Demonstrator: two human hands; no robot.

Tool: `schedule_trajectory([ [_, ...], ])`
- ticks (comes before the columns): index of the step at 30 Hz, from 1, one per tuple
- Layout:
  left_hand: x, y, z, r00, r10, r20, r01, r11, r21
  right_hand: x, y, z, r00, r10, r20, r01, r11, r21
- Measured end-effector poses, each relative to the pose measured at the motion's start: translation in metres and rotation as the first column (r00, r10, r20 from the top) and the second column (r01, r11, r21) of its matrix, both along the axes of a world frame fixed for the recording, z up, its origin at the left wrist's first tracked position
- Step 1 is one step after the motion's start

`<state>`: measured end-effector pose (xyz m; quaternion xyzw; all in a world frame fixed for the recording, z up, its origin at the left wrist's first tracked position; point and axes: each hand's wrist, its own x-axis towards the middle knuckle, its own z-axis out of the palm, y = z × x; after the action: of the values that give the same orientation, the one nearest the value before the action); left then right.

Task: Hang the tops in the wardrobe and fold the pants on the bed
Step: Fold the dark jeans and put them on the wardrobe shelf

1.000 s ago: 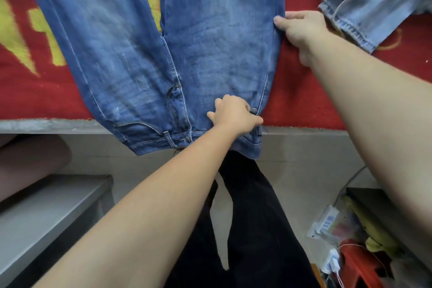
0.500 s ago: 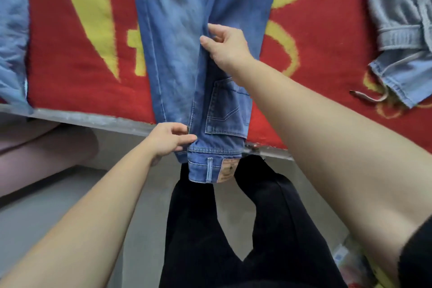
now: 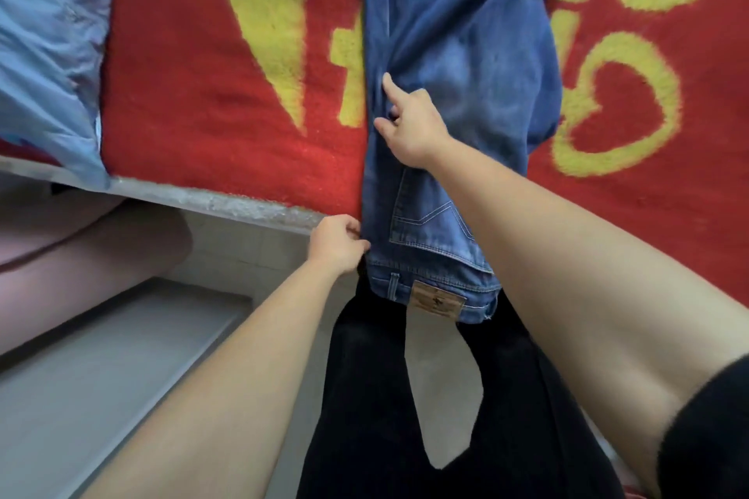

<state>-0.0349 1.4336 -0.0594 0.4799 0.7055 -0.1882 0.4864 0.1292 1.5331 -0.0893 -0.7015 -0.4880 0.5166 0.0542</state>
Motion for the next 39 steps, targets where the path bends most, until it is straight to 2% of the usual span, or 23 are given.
schedule_trajectory([
  [2, 0.000, 0.009, -0.002, 0.995, -0.101, -0.010, 0.101, 0.995, -0.004, 0.002, 0.001, 0.001, 0.999, -0.022, -0.030, 0.022, 1.000, 0.005],
  [4, 0.000, 0.015, 0.000, 0.992, -0.126, -0.007, 0.126, 0.992, -0.025, 0.008, 0.004, 0.009, 0.999, -0.021, -0.024, 0.021, 1.000, 0.013],
  [5, 0.002, 0.018, 0.003, 0.990, -0.139, -0.012, 0.139, 0.990, -0.026, 0.014, 0.005, 0.014, 0.999, -0.039, 0.022, 0.037, 0.998, 0.052],
  [7, 0.006, 0.024, 0.008, 0.980, -0.195, -0.033, 0.197, 0.978, 0.069, 0.028, 0.002, 0.022, 0.967, -0.128, 0.219, 0.078, 0.971, 0.225],
  [9, 0.015, 0.034, 0.013, 0.986, -0.169, -0.015, 0.167, 0.956, 0.242, 0.042, -0.003, 0.028, 0.854, -0.249, 0.457, 0.062, 0.921, 0.385],
  [10, 0.022, 0.041, 0.016, 0.994, -0.110, 0.026, 0.097, 0.948, 0.303, 0.048, -0.004, 0.029, 0.757, -0.331, 0.563, 0.082, 0.903, 0.421],
  [12, 0.038, 0.061, 0.015, 0.993, 0.020, 0.117, -0.057, 0.944, 0.324, 0.063, -0.006, 0.033, 0.556, -0.486, 0.674, 0.242, 0.871, 0.429],
  [13, 0.045, 0.072, 0.013, 0.988, 0.071, 0.137, -0.110, 0.949, 0.297, 0.072, -0.008, 0.033, 0.493, -0.534, 0.687, 0.362, 0.844, 0.396],
  [14, 0.052, 0.082, 0.010, 0.986, 0.102, 0.130, -0.134, 0.953, 0.272, 0.082, -0.011, 0.032, 0.473, -0.571, 0.671, 0.493, 0.803, 0.336],
  [15, 0.056, 0.089, 0.006, 0.989, 0.107, 0.105, -0.131, 0.958, 0.256, 0.091, -0.016, 0.032, 0.492, -0.611, 0.620, 0.614, 0.748, 0.250],
  [17, 0.061, 0.096, 0.000, 0.995, 0.069, 0.070, -0.085, 0.965, 0.247, 0.105, -0.030, 0.028, 0.590, -0.695, 0.411, 0.743, 0.666, 0.060],
  [20, 0.057, 0.086, 0.001, 0.996, 0.056, 0.073, -0.069, 0.980, 0.185, 0.110, -0.053, 0.026, 0.665, -0.738, 0.117, 0.746, 0.646, -0.163],
  [22, 0.048, 0.073, 0.003, 0.997, 0.048, 0.056, -0.053, 0.993, 0.106, 0.109, -0.065, 0.026, 0.692, -0.711, 0.125, 0.714, 0.650, -0.262],
  [24, 0.039, 0.064, 0.004, 0.998, 0.029, 0.055, -0.029, 1.000, 0.002, 0.111, -0.075, 0.022, 0.743, -0.615, 0.263, 0.669, 0.693, -0.270],
  [25, 0.036, 0.064, 0.004, 0.999, 0.006, 0.044, -0.004, 1.000, -0.031, 0.109, -0.077, 0.023, 0.747, -0.566, 0.350, 0.658, 0.705, -0.264],
  [27, 0.038, 0.071, 0.008, 0.998, -0.052, -0.018, 0.052, 0.998, -0.024, 0.104, -0.069, 0.032, 0.692, -0.538, 0.481, 0.685, 0.699, -0.204],
  [29, 0.049, 0.084, 0.016, 0.997, -0.025, -0.079, 0.034, 0.993, 0.115, 0.101, -0.050, 0.044, 0.626, -0.547, 0.557, 0.669, 0.743, -0.023],
  [30, 0.058, 0.094, 0.020, 0.998, 0.019, -0.056, -0.007, 0.975, 0.220, 0.101, -0.038, 0.049, 0.622, -0.554, 0.553, 0.615, 0.783, 0.094],
  [32, 0.077, 0.117, 0.024, 0.997, 0.052, 0.060, -0.073, 0.892, 0.446, 0.106, -0.009, 0.054, 0.696, -0.594, 0.404, 0.504, 0.805, 0.314],
  [34, 0.096, 0.142, 0.022, 0.993, 0.003, 0.115, -0.067, 0.827, 0.558, 0.111, 0.021, 0.055, 0.789, -0.564, 0.241, 0.427, 0.787, 0.444],
  [35, 0.104, 0.155, 0.019, 0.994, -0.004, 0.111, -0.062, 0.810, 0.583, 0.113, 0.035, 0.055, 0.829, -0.511, 0.226, 0.360, 0.798, 0.483],
  [37, 0.113, 0.180, 0.009, 0.998, 0.002, 0.065, -0.041, 0.802, 0.596, 0.117, 0.058, 0.054, 0.887, -0.334, 0.321, 0.132, 0.846, 0.517],
  [39, 0.115, 0.198, -0.004, 0.996, -0.084, -0.032, 0.088, 0.832, 0.547, 0.127, 0.073, 0.045, 0.895, -0.098, 0.434, -0.102, 0.904, 0.414],
])
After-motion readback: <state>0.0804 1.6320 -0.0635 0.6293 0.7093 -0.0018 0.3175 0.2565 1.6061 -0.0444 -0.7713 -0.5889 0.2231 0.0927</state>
